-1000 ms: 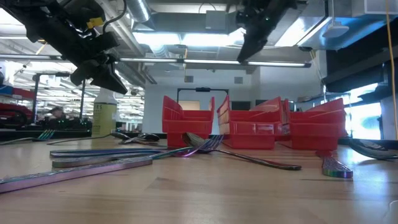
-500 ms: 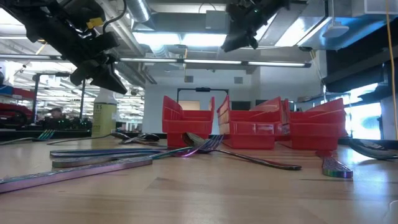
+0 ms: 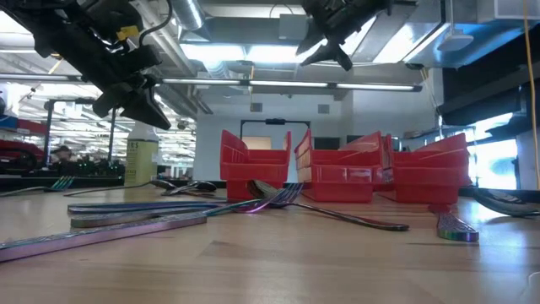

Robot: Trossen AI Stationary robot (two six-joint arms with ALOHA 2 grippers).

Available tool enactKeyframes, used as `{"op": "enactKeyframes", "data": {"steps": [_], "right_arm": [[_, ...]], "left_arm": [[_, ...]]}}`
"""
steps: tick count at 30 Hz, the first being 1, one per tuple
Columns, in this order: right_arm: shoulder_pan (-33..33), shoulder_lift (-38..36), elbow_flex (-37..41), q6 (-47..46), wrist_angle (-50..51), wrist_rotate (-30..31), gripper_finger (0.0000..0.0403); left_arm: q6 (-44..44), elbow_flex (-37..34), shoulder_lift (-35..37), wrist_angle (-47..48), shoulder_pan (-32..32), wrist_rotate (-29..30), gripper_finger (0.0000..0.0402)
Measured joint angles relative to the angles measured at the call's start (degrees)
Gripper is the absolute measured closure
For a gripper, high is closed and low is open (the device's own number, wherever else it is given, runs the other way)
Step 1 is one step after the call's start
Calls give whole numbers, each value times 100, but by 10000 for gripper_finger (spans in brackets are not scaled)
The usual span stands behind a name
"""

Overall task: Sort silverware
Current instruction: Move the bottom red silverware bin to the top right of the table

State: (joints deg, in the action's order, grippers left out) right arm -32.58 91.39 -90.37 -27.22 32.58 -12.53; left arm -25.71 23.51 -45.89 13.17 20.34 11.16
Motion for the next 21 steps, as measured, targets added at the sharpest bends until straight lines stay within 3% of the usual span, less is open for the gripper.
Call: {"op": "enactKeyframes", "data": {"steps": [7,10,17,21], "right_arm": [[0,0,0,638,193,-111,302],[-7,0,0,623,843,10,302],[-7,-93,1,234,3475,2272,302],[-84,-287,17,237,3576,2355,302]], "left_arm": [[0,0,0,3,2,0,402],[2,0,0,-2,2,0,402],[8,0,0,-14,2,2,402],[162,0,0,-8,2,2,402]]}}
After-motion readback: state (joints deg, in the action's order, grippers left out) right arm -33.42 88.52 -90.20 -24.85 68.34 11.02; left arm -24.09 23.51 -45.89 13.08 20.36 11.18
